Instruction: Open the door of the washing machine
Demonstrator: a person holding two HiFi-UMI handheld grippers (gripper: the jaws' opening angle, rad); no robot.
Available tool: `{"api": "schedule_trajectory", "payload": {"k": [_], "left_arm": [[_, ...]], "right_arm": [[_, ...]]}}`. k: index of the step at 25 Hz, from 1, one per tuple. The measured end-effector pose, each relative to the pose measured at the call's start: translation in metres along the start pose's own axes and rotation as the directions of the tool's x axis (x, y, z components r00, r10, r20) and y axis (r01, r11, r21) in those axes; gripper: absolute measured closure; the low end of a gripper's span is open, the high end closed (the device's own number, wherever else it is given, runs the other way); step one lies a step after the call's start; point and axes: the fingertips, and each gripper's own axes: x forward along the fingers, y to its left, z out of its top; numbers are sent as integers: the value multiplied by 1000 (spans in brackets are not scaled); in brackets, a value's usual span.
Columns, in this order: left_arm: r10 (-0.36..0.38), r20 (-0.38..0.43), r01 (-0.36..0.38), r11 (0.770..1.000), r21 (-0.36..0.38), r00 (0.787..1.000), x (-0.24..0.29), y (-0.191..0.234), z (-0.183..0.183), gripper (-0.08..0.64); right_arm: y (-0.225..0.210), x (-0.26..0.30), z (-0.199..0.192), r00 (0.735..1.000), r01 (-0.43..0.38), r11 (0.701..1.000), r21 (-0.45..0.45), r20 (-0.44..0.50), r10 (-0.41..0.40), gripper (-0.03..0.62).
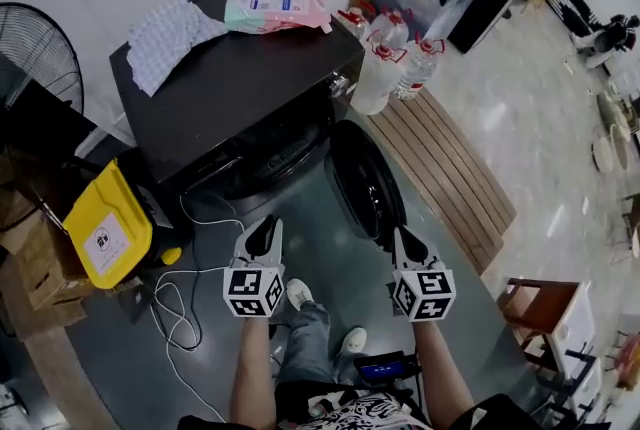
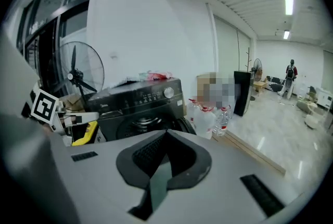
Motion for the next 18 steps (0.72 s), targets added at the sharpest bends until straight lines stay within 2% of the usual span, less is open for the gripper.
{"api": "schedule_trajectory", "payload": {"k": [5,8,12,18], "left_arm": [[-4,74,3,1000,6,997,-63,-69,19,523],[42,106,-46,998,32,993,-99,-105,24,523],[89,108,-94,995,45,990,-150,-153,21,535],[129,169,-136,990,34,977,-197,-183,29,550]], "right_arm": [[25,-77,10,990,-103,993,-59,90,108,591],[23,-129,14,979,-130,991,-42,152,135,591],[12,-197,14,964,-145,989,-26,221,148,591],[18,-246,12,948,-180,984,-10,264,176,591]]}}
